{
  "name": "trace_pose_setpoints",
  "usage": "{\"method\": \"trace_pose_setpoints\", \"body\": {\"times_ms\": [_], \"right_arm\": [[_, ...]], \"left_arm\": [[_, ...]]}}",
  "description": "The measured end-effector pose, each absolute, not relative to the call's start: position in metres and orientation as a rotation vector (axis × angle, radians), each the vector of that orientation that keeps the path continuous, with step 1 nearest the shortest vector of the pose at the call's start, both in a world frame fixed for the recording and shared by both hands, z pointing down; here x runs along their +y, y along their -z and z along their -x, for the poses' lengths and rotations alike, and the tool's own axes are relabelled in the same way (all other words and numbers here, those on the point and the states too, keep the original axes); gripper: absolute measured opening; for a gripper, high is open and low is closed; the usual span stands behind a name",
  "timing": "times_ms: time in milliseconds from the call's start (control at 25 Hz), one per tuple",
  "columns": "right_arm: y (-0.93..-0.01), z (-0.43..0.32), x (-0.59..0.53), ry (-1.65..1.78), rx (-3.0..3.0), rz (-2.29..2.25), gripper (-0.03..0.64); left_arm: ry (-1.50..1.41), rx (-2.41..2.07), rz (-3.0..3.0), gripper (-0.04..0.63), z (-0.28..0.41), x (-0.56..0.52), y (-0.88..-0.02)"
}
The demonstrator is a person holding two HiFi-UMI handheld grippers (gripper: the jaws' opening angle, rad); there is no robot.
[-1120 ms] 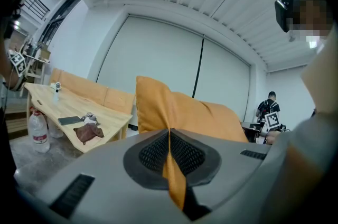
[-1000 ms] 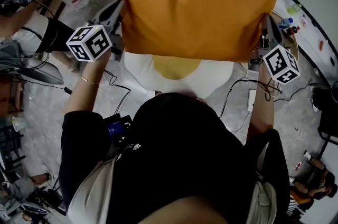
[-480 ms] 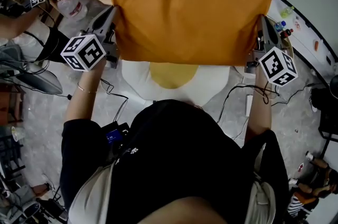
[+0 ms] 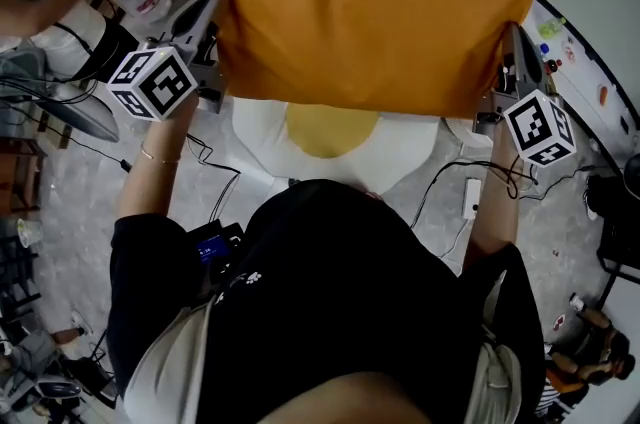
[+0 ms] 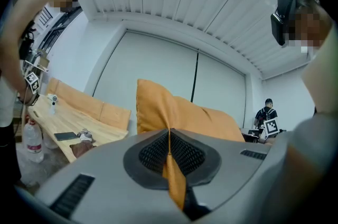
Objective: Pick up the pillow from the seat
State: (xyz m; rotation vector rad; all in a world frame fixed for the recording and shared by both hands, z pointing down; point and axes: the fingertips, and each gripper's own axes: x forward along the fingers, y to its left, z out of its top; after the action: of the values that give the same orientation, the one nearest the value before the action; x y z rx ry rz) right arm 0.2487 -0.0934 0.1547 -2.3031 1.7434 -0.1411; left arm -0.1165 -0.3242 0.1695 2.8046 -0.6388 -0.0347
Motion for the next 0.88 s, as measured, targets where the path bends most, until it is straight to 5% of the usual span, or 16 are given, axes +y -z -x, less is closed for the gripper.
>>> {"method": "trace_pose_setpoints", "body": {"times_ms": [880], "right_arm": [[-0.150, -0.251, -0.101, 0.147, 1.730, 2.289, 0.021]], "left_arm": [[0.047, -0.615, -2.841, 0.014, 0.114, -0.320, -0.155]]}}
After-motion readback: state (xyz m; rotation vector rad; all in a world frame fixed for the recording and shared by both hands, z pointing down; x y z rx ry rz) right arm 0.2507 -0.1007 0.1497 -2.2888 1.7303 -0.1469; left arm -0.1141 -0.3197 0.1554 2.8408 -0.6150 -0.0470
